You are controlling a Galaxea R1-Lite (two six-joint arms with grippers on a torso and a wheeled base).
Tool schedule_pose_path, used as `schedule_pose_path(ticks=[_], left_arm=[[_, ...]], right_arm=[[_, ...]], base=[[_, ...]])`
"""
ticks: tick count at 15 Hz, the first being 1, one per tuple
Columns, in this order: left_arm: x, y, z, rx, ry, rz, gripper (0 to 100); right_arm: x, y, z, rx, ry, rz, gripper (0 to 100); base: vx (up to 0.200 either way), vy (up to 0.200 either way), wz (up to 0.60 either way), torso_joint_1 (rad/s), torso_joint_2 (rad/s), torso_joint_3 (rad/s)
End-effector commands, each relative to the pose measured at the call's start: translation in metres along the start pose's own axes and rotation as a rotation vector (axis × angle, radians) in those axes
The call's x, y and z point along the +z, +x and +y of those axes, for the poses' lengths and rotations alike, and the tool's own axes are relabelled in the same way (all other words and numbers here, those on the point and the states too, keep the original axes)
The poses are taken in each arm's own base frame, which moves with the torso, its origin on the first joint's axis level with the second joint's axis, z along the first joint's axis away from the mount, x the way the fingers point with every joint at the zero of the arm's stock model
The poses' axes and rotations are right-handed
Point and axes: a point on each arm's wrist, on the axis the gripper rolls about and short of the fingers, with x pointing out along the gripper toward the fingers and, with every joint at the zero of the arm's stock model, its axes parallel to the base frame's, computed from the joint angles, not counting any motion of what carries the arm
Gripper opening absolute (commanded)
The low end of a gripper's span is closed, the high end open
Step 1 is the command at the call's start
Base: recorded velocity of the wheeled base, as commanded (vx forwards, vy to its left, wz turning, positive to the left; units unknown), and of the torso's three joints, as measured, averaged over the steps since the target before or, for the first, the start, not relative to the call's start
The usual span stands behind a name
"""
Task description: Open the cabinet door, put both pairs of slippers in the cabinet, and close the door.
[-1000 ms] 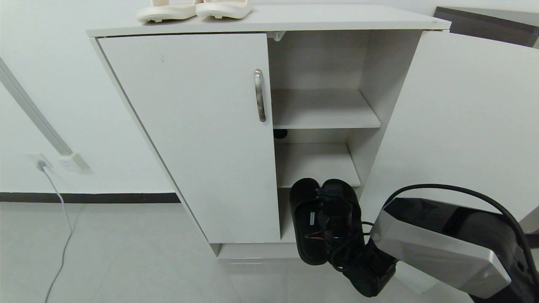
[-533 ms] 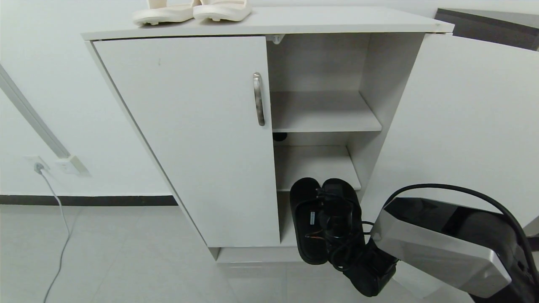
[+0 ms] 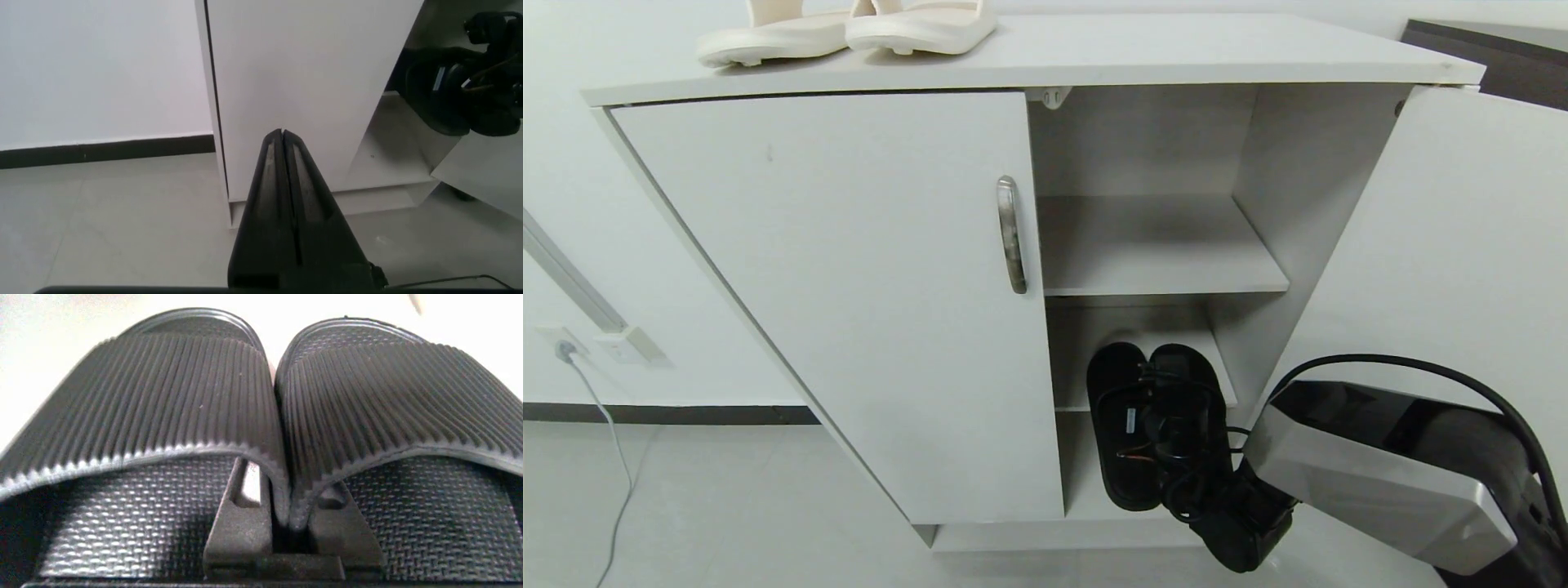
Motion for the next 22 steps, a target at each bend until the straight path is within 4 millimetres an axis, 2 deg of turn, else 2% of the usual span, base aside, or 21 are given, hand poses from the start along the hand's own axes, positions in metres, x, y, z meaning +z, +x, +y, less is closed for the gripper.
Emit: schedule_pose_path(ticks=[1, 5, 10, 16, 22], left_arm=[[0.000, 0.000, 0.000, -0.001, -0.001, 0.002, 0], [0.000, 0.000, 0.000, 0.001, -0.001, 0.002, 0], [0.000, 0.000, 0.000, 0.001, -0.001, 0.002, 0], [0.000, 0.000, 0.000, -0.001, -0.001, 0.002, 0], [0.000, 0.000, 0.000, -0.001, -0.001, 0.002, 0]], right_arm=[[0.003, 0.000, 0.000, 0.001, -0.004, -0.005, 0], [0.015, 0.013, 0.006, 0.018, -0.028, -0.015, 0], [0.029, 0.037, 0.004, -0.023, 0.020, 0.017, 0], [0.034, 0.072, 0.002, -0.061, 0.035, 0.000, 0], [0.035, 0.084, 0.003, -0.038, 0.034, 0.011, 0]], base=[[0.000, 0.000, 0.00, 0.000, 0.00, 0.000], [0.000, 0.000, 0.00, 0.000, 0.00, 0.000], [0.000, 0.000, 0.00, 0.000, 0.00, 0.000], [0.000, 0.000, 0.00, 0.000, 0.00, 0.000], [0.000, 0.000, 0.00, 0.000, 0.00, 0.000]])
